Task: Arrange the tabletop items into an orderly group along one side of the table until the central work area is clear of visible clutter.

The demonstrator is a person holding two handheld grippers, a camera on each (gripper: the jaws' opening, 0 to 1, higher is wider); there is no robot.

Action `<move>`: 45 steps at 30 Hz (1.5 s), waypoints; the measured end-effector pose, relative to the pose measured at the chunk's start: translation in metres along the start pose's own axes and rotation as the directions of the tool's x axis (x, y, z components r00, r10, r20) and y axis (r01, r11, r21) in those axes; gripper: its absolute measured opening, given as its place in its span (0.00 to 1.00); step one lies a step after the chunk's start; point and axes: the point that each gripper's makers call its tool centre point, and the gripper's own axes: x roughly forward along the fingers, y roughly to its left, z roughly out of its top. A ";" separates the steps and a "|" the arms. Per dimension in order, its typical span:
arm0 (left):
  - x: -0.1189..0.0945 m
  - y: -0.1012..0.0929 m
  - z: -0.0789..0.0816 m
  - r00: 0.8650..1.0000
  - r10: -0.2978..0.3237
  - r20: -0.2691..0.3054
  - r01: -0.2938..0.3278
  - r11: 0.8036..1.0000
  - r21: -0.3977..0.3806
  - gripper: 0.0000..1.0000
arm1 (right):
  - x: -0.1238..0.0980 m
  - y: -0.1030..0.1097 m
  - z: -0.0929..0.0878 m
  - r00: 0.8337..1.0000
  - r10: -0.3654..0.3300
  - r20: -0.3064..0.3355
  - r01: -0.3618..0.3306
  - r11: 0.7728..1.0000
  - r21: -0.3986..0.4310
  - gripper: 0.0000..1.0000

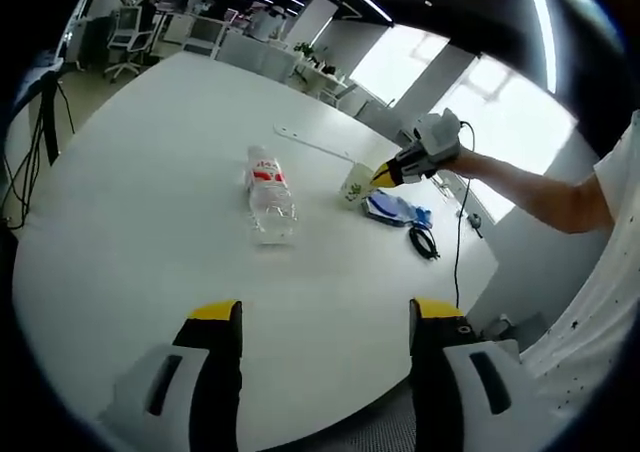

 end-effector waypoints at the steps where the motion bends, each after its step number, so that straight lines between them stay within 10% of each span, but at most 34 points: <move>1: 0.000 0.000 0.000 1.000 0.001 0.000 -0.001 1.000 -0.001 0.69 | 0.000 0.000 0.000 1.000 0.002 0.000 -0.002 1.000 0.001 0.00; 21: 0.000 -0.002 0.000 1.000 0.000 0.003 0.000 1.000 -0.003 0.69 | -0.003 0.005 -0.002 1.000 0.004 0.004 -0.004 1.000 0.007 0.21; 45: -0.001 -0.012 0.005 1.000 -0.013 -0.003 0.013 0.999 0.030 0.70 | -0.048 0.008 0.024 0.986 -0.029 0.163 0.003 0.988 0.156 0.41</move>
